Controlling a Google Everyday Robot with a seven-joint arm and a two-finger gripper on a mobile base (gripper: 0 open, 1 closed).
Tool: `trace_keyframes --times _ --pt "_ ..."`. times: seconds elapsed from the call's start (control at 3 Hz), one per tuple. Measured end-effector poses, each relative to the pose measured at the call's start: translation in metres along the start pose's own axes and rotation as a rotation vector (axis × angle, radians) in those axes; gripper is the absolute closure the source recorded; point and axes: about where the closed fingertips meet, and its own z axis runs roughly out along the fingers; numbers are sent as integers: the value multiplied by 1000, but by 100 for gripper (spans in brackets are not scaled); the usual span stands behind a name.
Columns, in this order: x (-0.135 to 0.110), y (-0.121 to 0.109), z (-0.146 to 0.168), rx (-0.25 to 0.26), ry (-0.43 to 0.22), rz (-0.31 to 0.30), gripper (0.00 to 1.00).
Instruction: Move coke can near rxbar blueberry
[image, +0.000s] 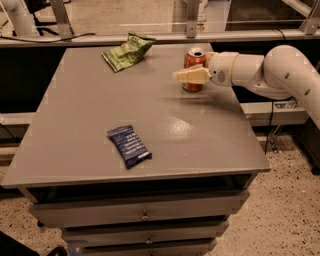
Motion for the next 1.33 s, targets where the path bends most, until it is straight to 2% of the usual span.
trace_keyframes --times 0.33,0.67,1.0,1.33 --pt "2 -4 2 0 -17 -11 47" --pt "-7 -3 -6 -7 -18 -14 69" --pt "-26 25 -17 -79 -20 10 93" --pt "-51 78 -33 -202 -36 32 100"
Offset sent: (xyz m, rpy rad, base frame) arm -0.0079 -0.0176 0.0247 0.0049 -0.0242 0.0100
